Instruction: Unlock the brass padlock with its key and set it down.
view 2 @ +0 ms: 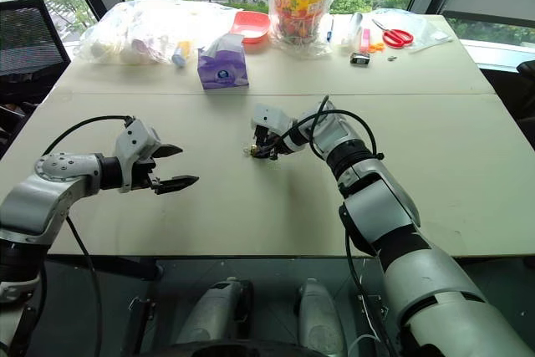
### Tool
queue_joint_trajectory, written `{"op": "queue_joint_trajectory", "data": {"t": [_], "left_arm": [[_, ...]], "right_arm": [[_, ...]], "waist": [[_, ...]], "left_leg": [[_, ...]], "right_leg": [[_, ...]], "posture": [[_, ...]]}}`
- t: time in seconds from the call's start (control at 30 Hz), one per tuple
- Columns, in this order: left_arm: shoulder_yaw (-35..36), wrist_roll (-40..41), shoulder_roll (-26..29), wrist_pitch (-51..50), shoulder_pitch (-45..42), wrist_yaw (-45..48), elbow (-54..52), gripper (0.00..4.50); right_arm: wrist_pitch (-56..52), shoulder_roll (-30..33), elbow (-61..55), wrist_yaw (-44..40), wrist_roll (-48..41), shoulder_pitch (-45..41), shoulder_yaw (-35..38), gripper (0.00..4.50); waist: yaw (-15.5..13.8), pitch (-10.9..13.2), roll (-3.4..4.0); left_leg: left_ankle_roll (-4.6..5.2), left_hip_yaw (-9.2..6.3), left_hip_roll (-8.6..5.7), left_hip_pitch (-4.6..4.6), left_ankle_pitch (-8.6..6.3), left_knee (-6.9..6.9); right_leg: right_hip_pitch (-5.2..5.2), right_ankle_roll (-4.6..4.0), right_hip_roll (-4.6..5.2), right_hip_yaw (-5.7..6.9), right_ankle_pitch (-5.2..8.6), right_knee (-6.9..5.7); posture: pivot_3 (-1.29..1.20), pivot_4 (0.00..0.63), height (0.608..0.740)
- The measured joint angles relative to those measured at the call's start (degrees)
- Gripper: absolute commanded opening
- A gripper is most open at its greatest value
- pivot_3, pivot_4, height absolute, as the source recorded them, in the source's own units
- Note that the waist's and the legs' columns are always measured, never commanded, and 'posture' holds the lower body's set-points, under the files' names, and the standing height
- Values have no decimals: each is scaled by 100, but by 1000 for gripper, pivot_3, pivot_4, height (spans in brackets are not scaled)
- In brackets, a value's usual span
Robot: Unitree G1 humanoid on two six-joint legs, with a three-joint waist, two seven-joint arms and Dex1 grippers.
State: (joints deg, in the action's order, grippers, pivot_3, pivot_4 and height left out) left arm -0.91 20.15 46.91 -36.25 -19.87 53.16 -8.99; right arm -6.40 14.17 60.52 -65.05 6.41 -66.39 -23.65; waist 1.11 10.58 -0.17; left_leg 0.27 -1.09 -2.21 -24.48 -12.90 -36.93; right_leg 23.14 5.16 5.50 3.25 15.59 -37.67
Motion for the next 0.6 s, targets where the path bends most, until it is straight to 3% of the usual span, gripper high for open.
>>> {"op": "queue_joint_trajectory", "data": {"t": [0.1,0.27,0.5,0.6], "left_arm": [[85,80,-319,49,-160,-113,211,4500],[625,612,-1685,150,-1251,-515,1608,4500],[622,1028,-2209,208,-2262,387,2982,4500],[633,1034,-2237,309,-2588,630,3437,3696]], "right_arm": [[222,78,-114,61,85,88,40,697],[1207,389,-1530,394,-74,849,473,697],[1330,850,-3839,1029,-106,1346,957,697],[1234,855,-4040,1182,-43,1585,906,697]], "waist": [[-41,-1,2],[-50,7,-9],[22,7,-12],[-7,8,-13]], "left_leg": [[-3,-3,-1,2,2,-3],[-7,0,-7,-5,6,-19],[-21,24,8,4,15,-11],[-8,24,8,4,9,-17]], "right_leg": [[-1,-1,1,1,0,0],[-1,10,3,1,-7,-11],[6,10,-9,-3,-6,-25],[7,10,-10,-5,-7,-31]], "posture": [[0,150,740],[0,150,740],[0,150,740],[0,150,740]]}}
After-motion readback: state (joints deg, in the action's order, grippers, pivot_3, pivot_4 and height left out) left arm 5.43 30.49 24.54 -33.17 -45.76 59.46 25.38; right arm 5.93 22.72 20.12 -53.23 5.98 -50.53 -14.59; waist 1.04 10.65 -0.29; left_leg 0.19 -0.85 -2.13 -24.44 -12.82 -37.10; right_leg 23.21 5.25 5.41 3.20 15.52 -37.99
